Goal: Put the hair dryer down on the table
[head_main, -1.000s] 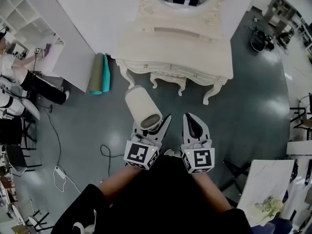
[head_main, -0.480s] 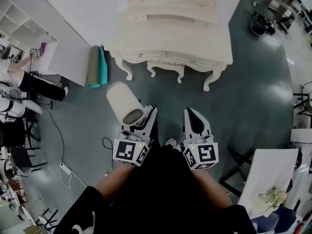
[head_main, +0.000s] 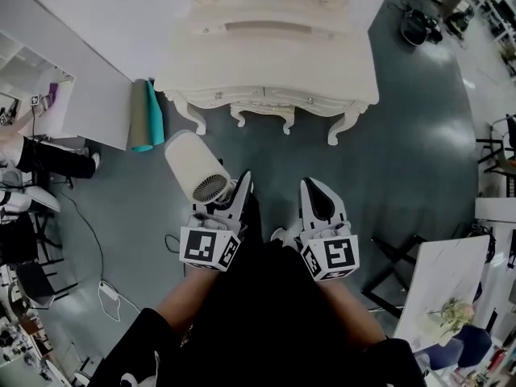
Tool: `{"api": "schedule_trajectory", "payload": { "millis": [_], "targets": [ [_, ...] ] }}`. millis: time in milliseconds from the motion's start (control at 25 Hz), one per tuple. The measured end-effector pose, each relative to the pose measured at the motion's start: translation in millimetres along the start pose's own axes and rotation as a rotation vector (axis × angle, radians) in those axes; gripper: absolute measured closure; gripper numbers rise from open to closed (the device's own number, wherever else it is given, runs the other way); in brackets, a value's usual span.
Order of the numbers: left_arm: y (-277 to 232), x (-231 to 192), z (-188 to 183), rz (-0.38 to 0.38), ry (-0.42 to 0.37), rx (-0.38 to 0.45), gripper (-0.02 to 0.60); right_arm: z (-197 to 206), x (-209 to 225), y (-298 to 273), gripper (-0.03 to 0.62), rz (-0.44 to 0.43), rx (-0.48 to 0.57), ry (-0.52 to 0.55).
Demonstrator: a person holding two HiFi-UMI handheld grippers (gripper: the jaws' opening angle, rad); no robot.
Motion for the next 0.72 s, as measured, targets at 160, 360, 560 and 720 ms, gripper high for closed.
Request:
{"api": "schedule_trajectory", "payload": {
  "millis": [160, 360, 560, 720],
  "targets": [
    [-21, -24, -8, 0.012, -0.019, 0.009, 0.325, -10, -2, -32, 0.574, 0.003, -0.011, 0.022],
    [-60, -56, -15, 0.022, -0.010, 0.021, 0.327, -26, 3, -84, 0.575, 0.004, -0.025, 0.053],
    [-95, -87, -18, 0.048, 0.010, -0.004, 0.327, -40, 6, -140, 0.575, 0.011, -0.042, 0.068],
    [-120, -117, -22, 0.068, 0.031, -0.021, 0.327, -52, 7, -181, 0.575, 0.032, -0.047, 0.078]
  ]
}}
Point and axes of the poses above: the fingertips, and each gripper's own axes: y backward along the fingers, x to its right, z out of its underside, the point moved 10 cm from there along y, backward along the fingers, and after that the axes turned 2 degrees about -y, right-handed, at the moved point
